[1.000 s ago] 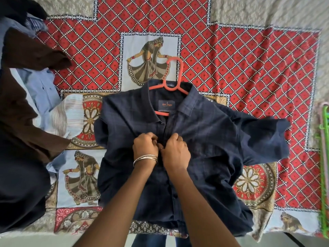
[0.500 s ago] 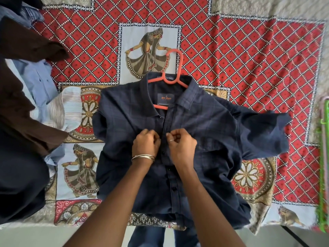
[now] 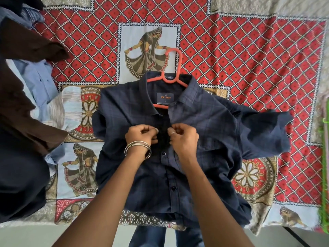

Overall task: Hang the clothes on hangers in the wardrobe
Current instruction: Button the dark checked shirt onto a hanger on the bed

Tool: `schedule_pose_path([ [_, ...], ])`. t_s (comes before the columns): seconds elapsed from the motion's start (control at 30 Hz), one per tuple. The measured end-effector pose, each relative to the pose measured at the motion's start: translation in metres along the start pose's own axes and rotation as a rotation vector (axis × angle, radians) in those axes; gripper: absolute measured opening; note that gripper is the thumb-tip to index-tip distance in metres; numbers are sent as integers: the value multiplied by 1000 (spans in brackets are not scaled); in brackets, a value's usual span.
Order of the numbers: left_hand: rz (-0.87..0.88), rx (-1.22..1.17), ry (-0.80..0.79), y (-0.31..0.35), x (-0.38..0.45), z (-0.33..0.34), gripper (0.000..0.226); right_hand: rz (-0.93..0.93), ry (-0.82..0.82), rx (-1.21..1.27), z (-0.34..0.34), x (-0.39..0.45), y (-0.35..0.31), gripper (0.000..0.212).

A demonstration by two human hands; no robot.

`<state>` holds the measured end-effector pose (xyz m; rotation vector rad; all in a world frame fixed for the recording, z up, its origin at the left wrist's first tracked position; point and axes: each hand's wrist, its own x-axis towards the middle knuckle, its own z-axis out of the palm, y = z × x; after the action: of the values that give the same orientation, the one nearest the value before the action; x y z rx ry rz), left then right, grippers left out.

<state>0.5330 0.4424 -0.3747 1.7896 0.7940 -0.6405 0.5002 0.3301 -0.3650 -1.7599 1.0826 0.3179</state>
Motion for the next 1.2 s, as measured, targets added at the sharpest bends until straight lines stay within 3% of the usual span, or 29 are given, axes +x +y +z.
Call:
schedule_pose_path([
  [0.3,171,233,-182,17,-10,13,7,-121,-58,9,-13,-13,5,13],
  [0.33,170,248,-184,17,-8,14,8,-177,-34,-82,-15,-12,4,13],
  [0.4,198,346,-148,19,-10,15,10,-376,162,-313,-15,-15,7,12],
  [0.43,240,492,-127,20,-10,15,6,-446,277,-373,-13,-18,8,12],
  [0.5,387,1000,-77,23,-17,15,11,-501,388,-366,-10,-28,8,9],
  [0.53,465,1187,-70,22,-20,16,16,-512,348,-352,-7,-31,7,7],
  [0.57,504,1220,-55,21,-23,15,18,-506,283,-344,-4,-35,7,5],
  [0.6,507,1201,-64,20,-23,16,17,-473,213,-328,-2,-35,6,6],
  [0.7,330,599,-20,15,-16,16,6,-359,82,-289,0,-25,9,13],
  [0.8,114,219,-98,12,-13,13,20,-390,29,-274,-4,-18,15,12],
  [0.9,80,211,-180,18,-7,12,24,-352,-6,-218,-8,-13,19,14],
  [1.03,123,307,-256,24,-7,16,20,-26,-29,138,-9,-10,23,16],
  [1.13,135,265,-204,17,-9,17,21,96,-49,329,-7,-12,16,7],
  [1.2,126,198,-159,10,-10,16,22,98,-68,293,-6,-10,14,14],
])
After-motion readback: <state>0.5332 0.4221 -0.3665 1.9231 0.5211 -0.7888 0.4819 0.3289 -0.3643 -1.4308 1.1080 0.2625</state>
